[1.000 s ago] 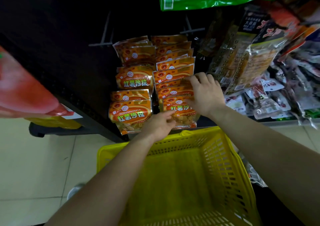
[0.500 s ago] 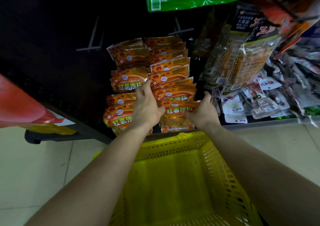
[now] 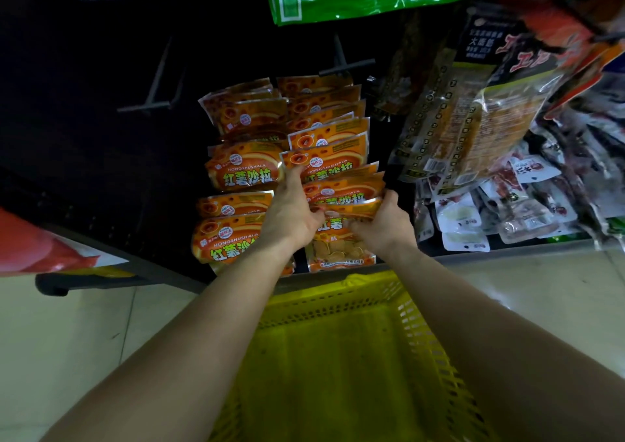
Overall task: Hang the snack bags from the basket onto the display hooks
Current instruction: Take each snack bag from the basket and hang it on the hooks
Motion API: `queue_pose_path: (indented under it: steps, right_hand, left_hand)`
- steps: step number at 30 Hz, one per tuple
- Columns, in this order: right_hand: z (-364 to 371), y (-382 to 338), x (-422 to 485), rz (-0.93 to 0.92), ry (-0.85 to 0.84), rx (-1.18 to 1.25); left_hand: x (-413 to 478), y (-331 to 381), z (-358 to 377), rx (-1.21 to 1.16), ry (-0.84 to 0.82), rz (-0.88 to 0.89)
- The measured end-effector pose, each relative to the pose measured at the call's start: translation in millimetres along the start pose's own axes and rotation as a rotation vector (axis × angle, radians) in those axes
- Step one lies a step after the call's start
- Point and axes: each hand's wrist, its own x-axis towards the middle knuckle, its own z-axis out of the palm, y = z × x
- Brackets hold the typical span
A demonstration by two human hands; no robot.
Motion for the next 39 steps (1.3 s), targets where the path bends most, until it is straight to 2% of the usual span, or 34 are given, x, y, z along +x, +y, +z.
queue_pose_path:
  steps: [3,8,13,17,22,27,34,39]
  right_hand:
    - [-16.6,-0.5,-5.2,-0.008,0.028,-0.067]
    - [-41.7,-23.6,-11.3,-0.215,0.068,-0.139]
    - [-51.8,-55.4,2.9,-0.377,0.007,-0.160]
    - [-53.8,-70.2,40.2,-0.349,-0.045,-0.122]
    - [-46.6,-80.9,87.0,-0.166,-0.131,-0.044]
    - [-32.0,-79.2,96.2,-0.197,-0.249,-0.009]
    - [-40.1,-70.9,86.5,-0.203,-0.099,-0.033]
    - [-38.2,-89.5,81.3,-0.400,0.056,-0.218]
  left_hand:
    - [-5.2,5.1,-6.3,-0.022,-0.006,-0.012]
    - [-9.6,12.5,-25.9,-0.060,0.036,-0.026]
    - [7.2,14.9,-37.3,-0.096,0.092,-0.041]
    - [36.9,19.5,-37.4,-0.110,0.094,-0.063]
    - [73.8,28.7,-29.8,-0.134,0.059,-0.115]
    - [77.9,31.1,-13.2,-0.099,0.059,-0.085]
    - [69.4,21.0,-18.1,-0.135,0.044,-0.009]
    - [74.0,13.3,-31.8,-0.167,0.118,0.023]
